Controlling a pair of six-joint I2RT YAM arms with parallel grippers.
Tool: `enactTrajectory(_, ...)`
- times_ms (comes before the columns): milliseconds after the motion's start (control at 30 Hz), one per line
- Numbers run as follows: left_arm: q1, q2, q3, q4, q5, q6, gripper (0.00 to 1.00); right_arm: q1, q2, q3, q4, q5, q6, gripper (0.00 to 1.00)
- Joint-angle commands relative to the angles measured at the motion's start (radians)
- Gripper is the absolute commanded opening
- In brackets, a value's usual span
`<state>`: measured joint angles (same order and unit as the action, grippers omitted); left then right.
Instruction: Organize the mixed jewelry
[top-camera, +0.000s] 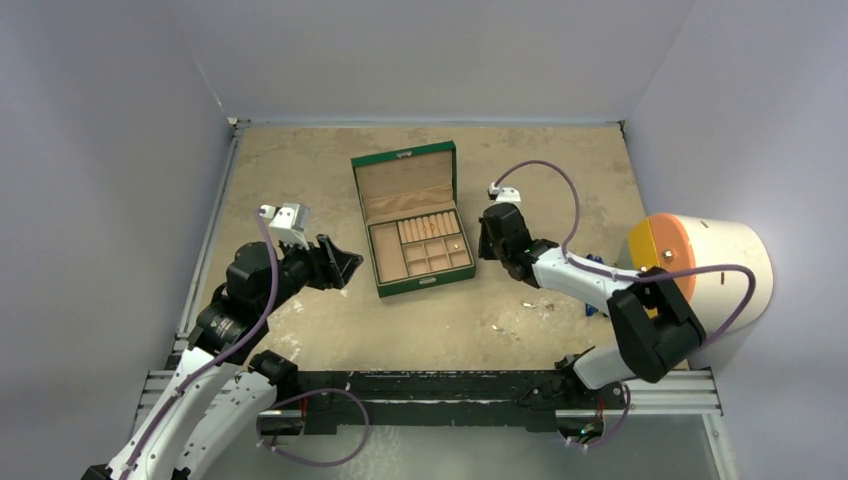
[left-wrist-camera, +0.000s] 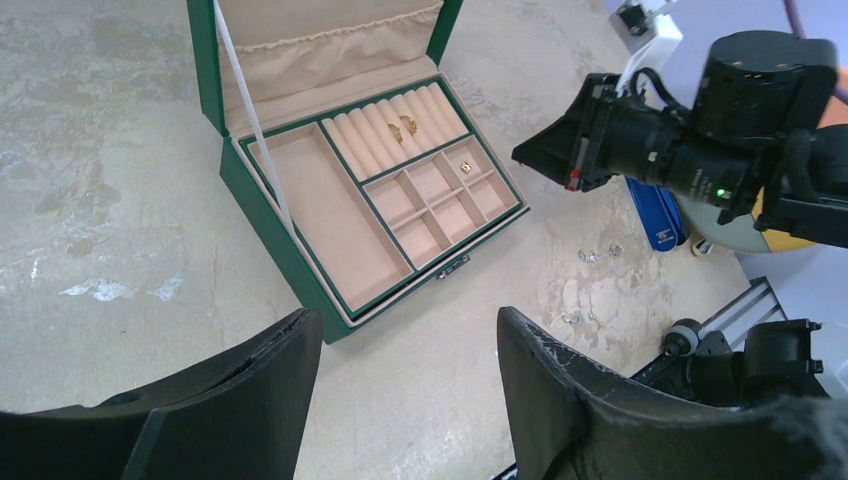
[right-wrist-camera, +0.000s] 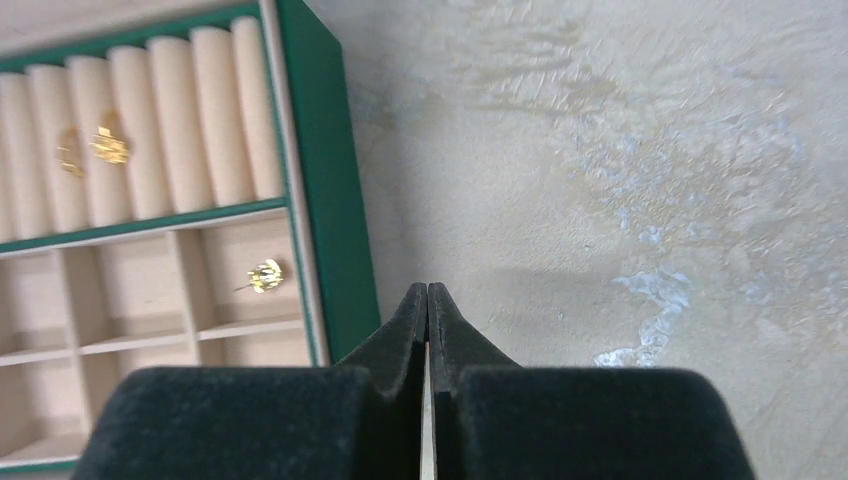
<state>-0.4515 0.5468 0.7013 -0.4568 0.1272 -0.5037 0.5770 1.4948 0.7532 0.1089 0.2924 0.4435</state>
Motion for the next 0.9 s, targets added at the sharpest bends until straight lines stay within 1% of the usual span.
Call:
enactTrajectory(0,0.008,-0.007,0.017,0.051,0.014,0.016,0.64,0.006,-0.096,0.026,-0.009,-0.025,-0.017,0.00)
enactTrajectory(200,0.008,-0.010,0.018,0.050,0.015,0.016,0.64,0.017,-0.173,0.026,0.025,-0.130,-0.028,0.00)
enactTrajectory(333,0.008,-0.006,0.017,0.051,0.016,0.016,0.64,0.043,-0.178,0.039,0.054,-0.175,-0.023,0.00)
enactTrajectory(733,0.008,-0.011,0.016,0.050,0.011,0.014,0.64,0.079,-0.028,0.109,0.097,-0.166,-0.012,0.00)
enactTrajectory(867,0.008,-0.009,0.015,0.050,0.011,0.014,0.64,0.081,0.013,0.125,0.100,-0.139,-0.009,0.00)
